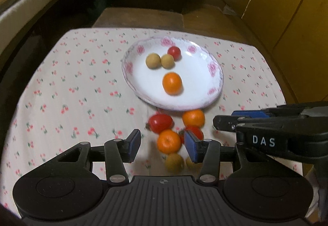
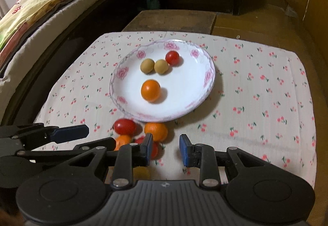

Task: Organize fruits
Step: 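Withdraw both open grippers from the bowl back toward the fruit cluster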

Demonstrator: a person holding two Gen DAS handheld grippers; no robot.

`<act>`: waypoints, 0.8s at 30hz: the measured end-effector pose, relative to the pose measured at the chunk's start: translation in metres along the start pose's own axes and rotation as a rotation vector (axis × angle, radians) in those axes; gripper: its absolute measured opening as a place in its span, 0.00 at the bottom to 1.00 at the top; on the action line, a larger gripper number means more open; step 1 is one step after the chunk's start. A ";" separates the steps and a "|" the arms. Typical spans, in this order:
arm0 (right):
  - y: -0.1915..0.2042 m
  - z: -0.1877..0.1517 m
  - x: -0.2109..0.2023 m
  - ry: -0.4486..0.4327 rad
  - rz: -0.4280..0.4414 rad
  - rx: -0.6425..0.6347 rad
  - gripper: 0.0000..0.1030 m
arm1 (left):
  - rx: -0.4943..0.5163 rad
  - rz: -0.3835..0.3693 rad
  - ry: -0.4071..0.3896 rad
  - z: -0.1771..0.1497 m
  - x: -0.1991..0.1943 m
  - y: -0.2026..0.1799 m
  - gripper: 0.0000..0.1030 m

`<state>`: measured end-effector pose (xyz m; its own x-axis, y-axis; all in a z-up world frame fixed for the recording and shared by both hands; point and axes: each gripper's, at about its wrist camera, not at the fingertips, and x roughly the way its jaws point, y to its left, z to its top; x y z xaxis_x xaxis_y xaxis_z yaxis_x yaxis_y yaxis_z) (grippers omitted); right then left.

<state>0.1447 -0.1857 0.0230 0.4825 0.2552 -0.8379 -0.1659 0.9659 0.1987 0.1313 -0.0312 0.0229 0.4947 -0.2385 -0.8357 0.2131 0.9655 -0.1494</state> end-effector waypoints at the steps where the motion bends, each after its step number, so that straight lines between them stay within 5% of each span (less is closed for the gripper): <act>1: 0.000 -0.002 -0.002 0.001 -0.001 -0.001 0.29 | 0.001 -0.002 0.005 -0.003 0.000 -0.001 0.54; 17: -0.007 -0.015 -0.004 0.020 0.014 0.007 0.32 | -0.037 -0.013 0.071 -0.015 0.025 -0.010 0.45; 24: -0.008 -0.014 -0.004 0.020 0.018 0.015 0.32 | 0.022 0.000 0.072 -0.022 0.021 -0.016 0.35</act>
<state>0.1316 -0.1955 0.0174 0.4621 0.2722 -0.8440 -0.1613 0.9617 0.2219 0.1199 -0.0496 -0.0032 0.4330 -0.2291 -0.8718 0.2318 0.9629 -0.1380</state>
